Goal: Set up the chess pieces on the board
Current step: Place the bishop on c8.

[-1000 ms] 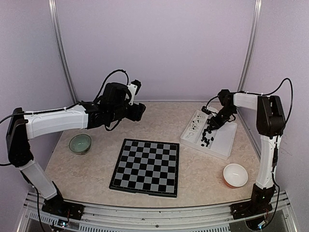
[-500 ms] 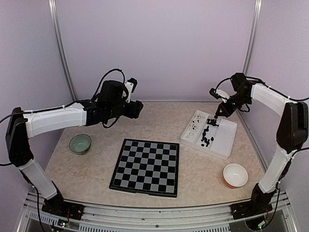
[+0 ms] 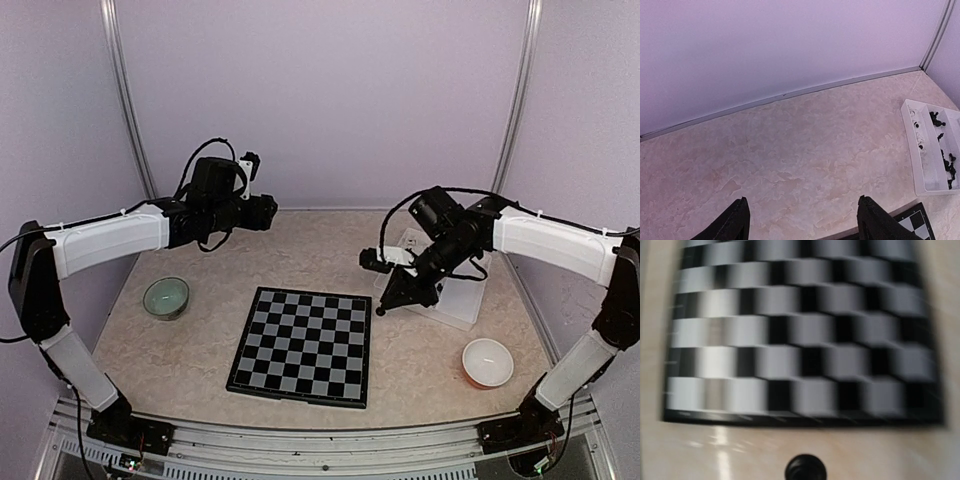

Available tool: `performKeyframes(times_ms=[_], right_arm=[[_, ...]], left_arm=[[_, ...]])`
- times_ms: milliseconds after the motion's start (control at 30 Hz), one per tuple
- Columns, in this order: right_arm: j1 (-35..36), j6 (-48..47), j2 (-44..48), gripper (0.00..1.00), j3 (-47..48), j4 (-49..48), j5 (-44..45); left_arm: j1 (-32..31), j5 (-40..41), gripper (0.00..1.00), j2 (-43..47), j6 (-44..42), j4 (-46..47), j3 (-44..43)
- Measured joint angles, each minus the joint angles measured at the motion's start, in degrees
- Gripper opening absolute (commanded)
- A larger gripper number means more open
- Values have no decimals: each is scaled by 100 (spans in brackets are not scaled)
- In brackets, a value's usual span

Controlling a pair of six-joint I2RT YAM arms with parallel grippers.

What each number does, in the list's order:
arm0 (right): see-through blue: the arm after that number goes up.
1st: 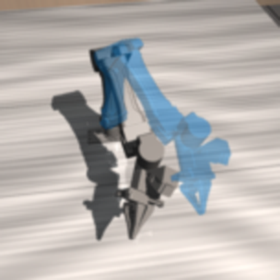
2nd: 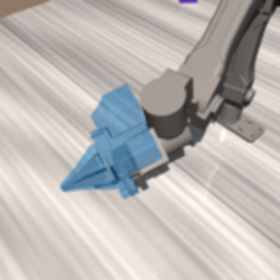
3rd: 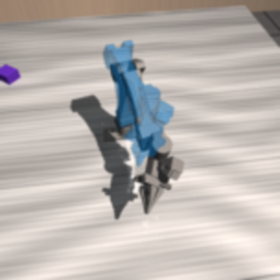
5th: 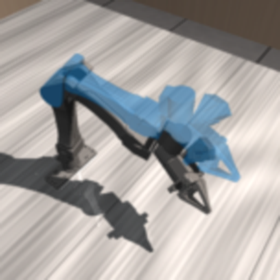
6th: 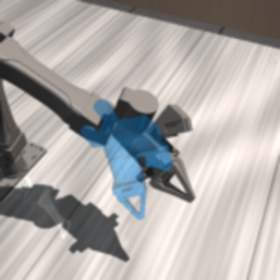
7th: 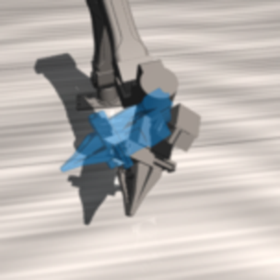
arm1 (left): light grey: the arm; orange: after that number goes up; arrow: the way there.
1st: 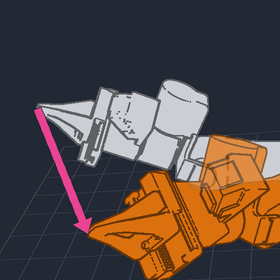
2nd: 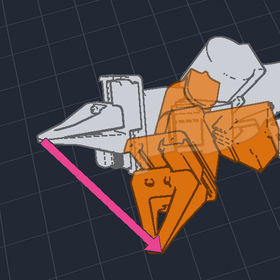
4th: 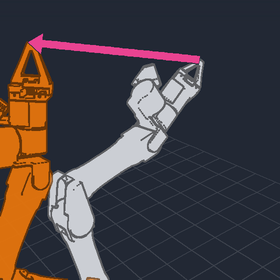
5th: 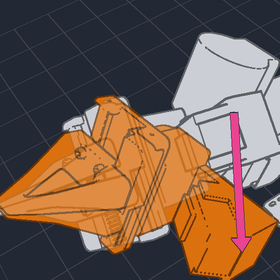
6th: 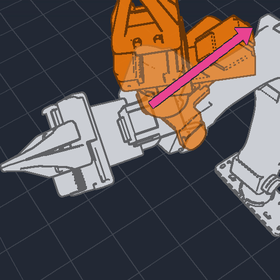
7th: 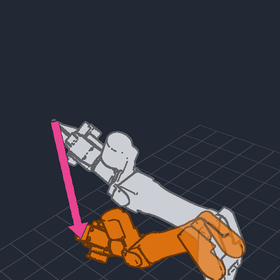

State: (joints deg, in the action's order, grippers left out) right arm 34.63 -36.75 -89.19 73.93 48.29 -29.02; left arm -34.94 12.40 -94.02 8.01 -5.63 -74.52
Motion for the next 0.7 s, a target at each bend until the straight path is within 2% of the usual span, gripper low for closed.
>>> performKeyframes(times_ms=[200, 367, 500, 700], right_arm=[[1239, -155, -142, 0, -136, 4, 136], [2079, -205, -785, 1, 39, 33, 415], [2496, -208, -1353, 0, 387, 44, 599], [2736, -168, -1921, 0, 1064, 68, 789]], left_arm=[[42, -39, 73, 0, 96, -4, -4], [42, -61, 73, 31, 188, -20, -26], [44, -59, 73, 90, 208, -28, -74], [116, -90, 73, 195, 232, -28, -85]])
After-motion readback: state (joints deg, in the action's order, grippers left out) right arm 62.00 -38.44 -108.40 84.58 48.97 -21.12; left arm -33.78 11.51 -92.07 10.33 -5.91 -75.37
